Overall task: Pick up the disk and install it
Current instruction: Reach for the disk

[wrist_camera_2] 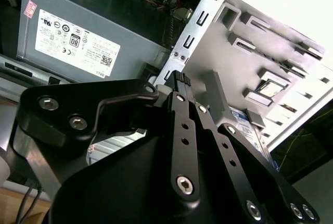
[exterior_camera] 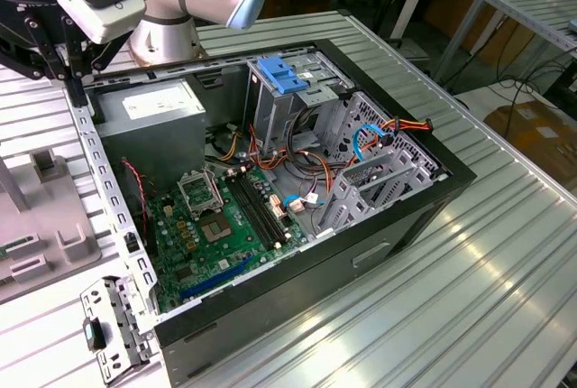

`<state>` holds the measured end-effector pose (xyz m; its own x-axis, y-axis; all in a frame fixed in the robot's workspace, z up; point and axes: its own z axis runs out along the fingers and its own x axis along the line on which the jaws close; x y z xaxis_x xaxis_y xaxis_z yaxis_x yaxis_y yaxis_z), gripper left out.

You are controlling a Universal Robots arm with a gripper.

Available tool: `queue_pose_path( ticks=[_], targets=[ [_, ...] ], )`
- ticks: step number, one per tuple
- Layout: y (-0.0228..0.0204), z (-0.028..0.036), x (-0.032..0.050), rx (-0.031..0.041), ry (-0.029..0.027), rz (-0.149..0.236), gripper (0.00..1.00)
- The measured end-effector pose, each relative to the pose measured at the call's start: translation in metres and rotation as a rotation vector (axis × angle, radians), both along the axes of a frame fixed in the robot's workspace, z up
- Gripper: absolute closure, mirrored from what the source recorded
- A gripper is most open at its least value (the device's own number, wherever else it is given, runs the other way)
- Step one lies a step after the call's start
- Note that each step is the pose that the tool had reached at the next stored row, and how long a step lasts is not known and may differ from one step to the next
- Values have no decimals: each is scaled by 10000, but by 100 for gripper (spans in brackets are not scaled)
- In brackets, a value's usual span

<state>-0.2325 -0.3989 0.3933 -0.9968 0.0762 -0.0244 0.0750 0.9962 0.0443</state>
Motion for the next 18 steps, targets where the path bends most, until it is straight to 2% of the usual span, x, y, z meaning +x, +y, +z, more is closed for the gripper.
queue_pose_path(
  ticks=[18],
  targets=[
    [0,0,-108,1,-1,-1,89]
  ],
)
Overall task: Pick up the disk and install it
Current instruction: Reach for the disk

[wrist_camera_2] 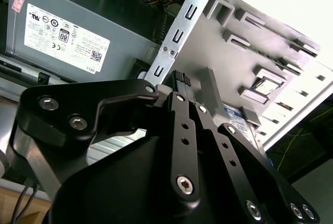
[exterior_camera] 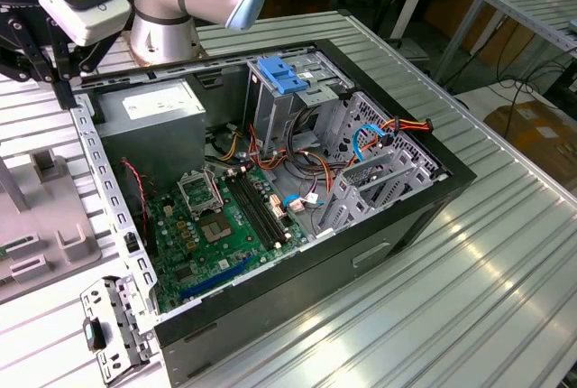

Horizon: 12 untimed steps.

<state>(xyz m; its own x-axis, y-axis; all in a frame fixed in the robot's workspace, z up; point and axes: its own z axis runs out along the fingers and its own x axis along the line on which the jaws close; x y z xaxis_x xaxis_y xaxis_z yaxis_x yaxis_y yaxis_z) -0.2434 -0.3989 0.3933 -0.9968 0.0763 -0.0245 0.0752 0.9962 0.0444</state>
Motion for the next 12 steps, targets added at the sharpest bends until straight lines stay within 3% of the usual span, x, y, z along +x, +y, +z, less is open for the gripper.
queue_pose_path(
  ticks=[12],
  targets=[
    [0,0,-74,0,0,1,89]
  ],
)
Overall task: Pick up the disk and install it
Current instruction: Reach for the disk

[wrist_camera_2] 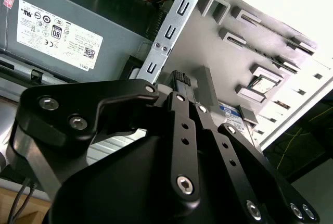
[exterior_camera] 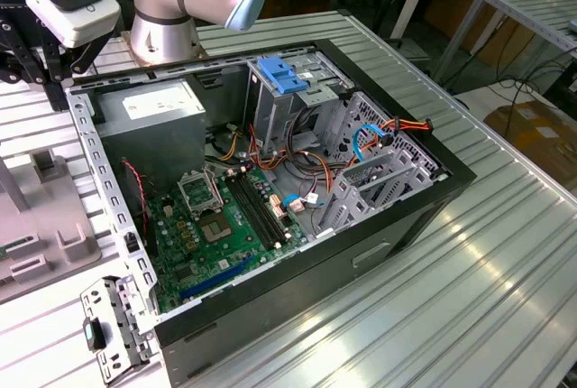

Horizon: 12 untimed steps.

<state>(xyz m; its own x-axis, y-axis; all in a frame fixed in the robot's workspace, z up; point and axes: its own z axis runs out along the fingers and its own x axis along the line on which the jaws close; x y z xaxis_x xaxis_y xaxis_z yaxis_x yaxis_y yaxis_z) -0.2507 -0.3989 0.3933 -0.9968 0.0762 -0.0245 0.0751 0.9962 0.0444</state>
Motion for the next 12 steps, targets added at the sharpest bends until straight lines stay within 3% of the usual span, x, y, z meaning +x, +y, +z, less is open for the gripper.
queue_pose_path(
  ticks=[12],
  targets=[
    [0,1,-73,-1,1,0,89]
  ],
)
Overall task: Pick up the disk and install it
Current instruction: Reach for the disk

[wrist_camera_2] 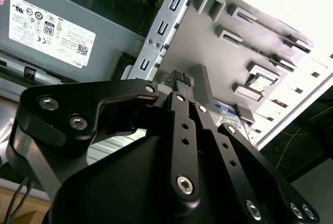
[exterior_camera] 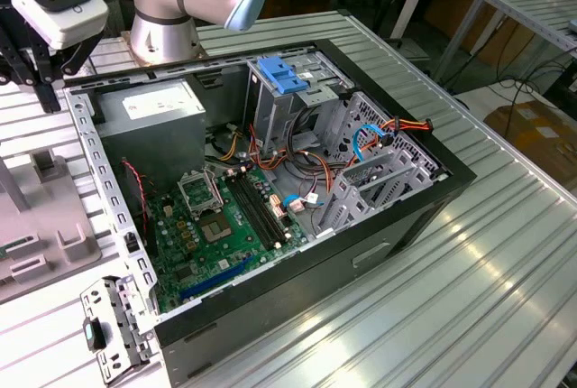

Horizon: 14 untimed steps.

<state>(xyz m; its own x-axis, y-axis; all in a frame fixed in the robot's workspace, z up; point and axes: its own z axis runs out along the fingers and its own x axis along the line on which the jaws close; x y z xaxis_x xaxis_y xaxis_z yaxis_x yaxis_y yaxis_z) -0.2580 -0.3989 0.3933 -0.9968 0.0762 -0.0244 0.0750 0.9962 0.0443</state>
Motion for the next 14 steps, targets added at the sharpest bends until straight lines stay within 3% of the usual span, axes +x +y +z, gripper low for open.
queue_pose_path(
  ticks=[14],
  targets=[
    [0,0,-90,0,0,0,89]
  ],
)
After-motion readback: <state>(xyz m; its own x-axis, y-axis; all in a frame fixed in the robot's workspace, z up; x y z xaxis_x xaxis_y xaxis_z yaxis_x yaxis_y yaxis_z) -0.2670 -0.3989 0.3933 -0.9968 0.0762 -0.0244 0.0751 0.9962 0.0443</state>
